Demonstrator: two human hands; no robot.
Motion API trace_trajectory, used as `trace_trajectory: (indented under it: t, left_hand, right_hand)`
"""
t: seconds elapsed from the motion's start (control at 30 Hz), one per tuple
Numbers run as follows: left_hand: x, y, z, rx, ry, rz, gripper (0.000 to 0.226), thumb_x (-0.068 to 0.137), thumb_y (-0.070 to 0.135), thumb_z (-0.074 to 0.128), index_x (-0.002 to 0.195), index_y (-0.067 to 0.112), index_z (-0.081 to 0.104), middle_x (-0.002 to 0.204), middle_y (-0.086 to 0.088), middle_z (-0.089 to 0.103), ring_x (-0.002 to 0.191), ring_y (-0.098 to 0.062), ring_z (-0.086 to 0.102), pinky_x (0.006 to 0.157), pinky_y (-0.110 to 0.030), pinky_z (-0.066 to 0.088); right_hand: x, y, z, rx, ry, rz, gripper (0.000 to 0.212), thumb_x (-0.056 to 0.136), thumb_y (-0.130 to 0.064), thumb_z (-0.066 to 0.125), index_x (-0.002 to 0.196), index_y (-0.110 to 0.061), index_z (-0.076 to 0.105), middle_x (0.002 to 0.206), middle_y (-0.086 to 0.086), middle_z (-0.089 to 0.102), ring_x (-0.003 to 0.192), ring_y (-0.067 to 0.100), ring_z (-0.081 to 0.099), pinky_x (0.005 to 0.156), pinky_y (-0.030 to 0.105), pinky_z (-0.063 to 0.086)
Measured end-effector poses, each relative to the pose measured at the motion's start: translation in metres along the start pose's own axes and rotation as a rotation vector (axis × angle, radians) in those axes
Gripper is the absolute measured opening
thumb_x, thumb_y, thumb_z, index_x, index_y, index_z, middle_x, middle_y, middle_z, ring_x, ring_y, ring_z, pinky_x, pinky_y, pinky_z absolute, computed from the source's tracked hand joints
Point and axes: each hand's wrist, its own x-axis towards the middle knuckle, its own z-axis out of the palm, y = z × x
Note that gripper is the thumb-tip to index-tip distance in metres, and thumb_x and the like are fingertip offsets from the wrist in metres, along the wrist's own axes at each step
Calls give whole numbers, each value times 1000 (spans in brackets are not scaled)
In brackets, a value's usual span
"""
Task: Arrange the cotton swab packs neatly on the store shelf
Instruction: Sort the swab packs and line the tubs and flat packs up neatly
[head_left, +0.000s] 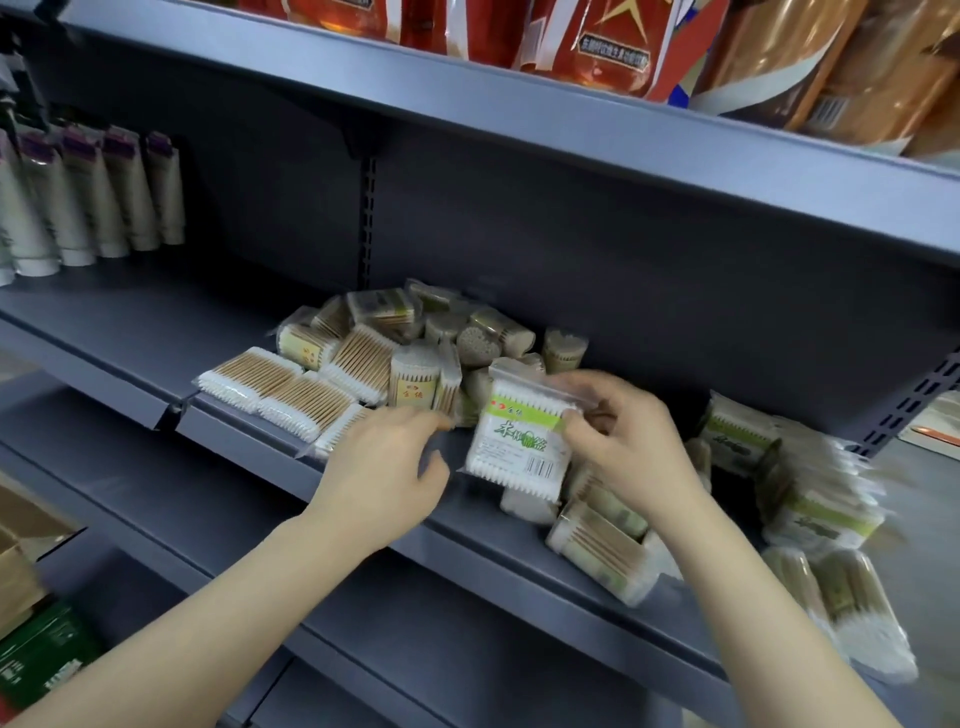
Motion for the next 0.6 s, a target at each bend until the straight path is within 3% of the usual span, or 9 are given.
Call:
trace_trajectory:
  t: [0.1, 0.2, 0.33, 0.5, 0.6]
  left_hand:
    - [2, 13, 6, -55, -28, 67, 55, 76, 43, 34, 119, 20, 61, 111, 4, 61, 107, -17, 52, 87, -25, 37]
    - [6, 28, 14, -83, -72, 140, 69, 72, 54, 20, 117, 21, 61, 110, 6, 60, 105, -15, 51, 87, -27, 38]
    - [11, 47, 24, -97, -89, 182, 73, 71, 62, 20, 118, 22, 59, 112, 7, 59, 106, -15, 50, 86, -26, 38]
    - [15, 65, 35, -102, -121, 229, 78, 68, 66, 17, 123, 25, 53, 119, 12, 53, 111, -11, 46, 87, -21, 32]
    - [18, 70, 40, -121, -133, 257, 74, 69, 66, 17, 118, 25, 54, 112, 12, 53, 107, -9, 46, 80, -19, 31]
  right_hand:
    - [0, 10, -13, 7, 33, 30, 34, 82, 0, 57, 106, -23, 65, 97, -16, 66, 91, 0, 62, 85, 23, 49]
    - [-4, 18, -24, 5, 66, 60, 32, 84, -1, 57, 106, -22, 67, 95, -19, 65, 89, -7, 60, 82, 13, 47]
    - [-14, 23, -39, 2, 97, 72, 46, 83, 0, 57, 90, -46, 59, 90, -26, 64, 87, -6, 61, 81, 15, 47]
    - [-23, 31, -52, 14, 125, 112, 29, 82, -11, 56, 104, -26, 67, 104, -14, 68, 98, 0, 62, 88, 23, 48]
    - [-29, 34, -59, -2, 143, 137, 32, 84, 0, 56, 104, -21, 68, 103, -9, 69, 95, -1, 62, 86, 18, 48]
